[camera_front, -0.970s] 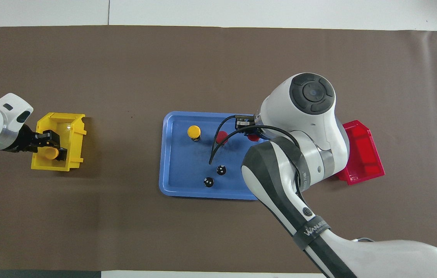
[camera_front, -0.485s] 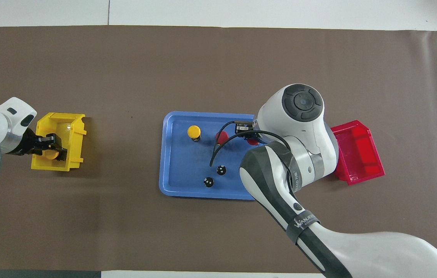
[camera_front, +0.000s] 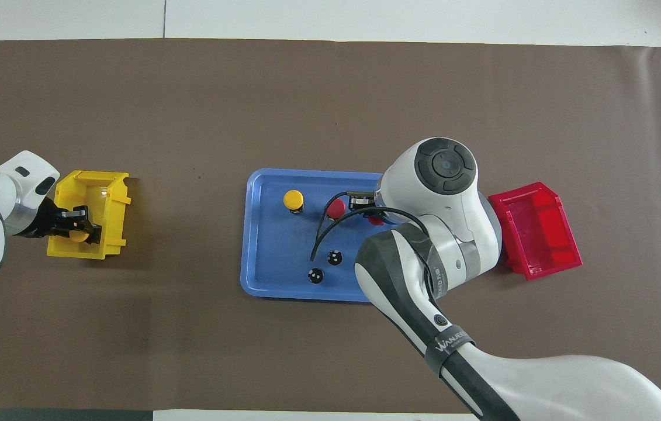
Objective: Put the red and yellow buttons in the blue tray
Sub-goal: 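Carry the second red button into the tray and open the right gripper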
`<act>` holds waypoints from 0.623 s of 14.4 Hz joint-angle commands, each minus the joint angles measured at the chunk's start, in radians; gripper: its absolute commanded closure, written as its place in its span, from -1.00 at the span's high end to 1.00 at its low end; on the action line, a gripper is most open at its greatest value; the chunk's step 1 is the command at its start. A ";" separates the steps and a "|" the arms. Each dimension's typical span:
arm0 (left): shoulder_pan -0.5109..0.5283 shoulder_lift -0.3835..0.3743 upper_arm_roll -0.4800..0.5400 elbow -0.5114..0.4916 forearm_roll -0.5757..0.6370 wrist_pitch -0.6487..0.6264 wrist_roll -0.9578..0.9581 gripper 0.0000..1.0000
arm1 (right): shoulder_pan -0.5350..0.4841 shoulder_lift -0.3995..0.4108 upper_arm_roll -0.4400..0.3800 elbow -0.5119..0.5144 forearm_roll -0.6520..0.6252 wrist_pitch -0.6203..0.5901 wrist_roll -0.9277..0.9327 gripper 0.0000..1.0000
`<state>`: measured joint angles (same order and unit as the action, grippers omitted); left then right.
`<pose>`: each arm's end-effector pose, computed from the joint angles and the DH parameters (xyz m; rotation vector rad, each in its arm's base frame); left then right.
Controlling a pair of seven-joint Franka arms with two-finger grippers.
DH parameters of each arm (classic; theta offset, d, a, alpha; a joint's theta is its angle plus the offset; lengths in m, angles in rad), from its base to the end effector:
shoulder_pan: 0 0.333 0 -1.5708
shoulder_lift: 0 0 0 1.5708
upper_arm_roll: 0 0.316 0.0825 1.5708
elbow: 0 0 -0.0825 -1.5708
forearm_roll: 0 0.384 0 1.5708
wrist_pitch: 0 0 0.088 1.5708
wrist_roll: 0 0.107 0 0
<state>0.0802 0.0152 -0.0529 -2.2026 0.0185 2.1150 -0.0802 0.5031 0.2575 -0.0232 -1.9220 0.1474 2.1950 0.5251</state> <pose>0.5198 0.0151 0.3666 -3.1166 -0.1514 0.1598 0.5405 0.2879 0.3604 -3.0268 0.1966 0.0627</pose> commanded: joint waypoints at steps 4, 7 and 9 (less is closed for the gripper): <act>-0.013 -0.003 -0.010 0.252 0.008 -0.261 -0.023 -0.98 | -0.018 -0.034 -0.010 0.015 -0.003 -0.010 -0.014 1.00; -0.063 -0.038 -0.018 0.388 -0.058 -0.450 -0.070 -0.98 | -0.116 -0.070 -0.011 0.131 -0.107 -0.192 -0.017 1.00; -0.138 -0.023 -0.047 0.466 -0.075 -0.501 -0.189 -0.98 | -0.179 -0.104 -0.012 0.188 -0.149 -0.308 -0.078 1.00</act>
<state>0.0089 -0.0279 -0.0819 -1.8082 -0.0420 1.6751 -0.1647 0.3837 0.1870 -0.0429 -1.7882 0.0321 1.9876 0.5043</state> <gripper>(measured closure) 0.581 0.000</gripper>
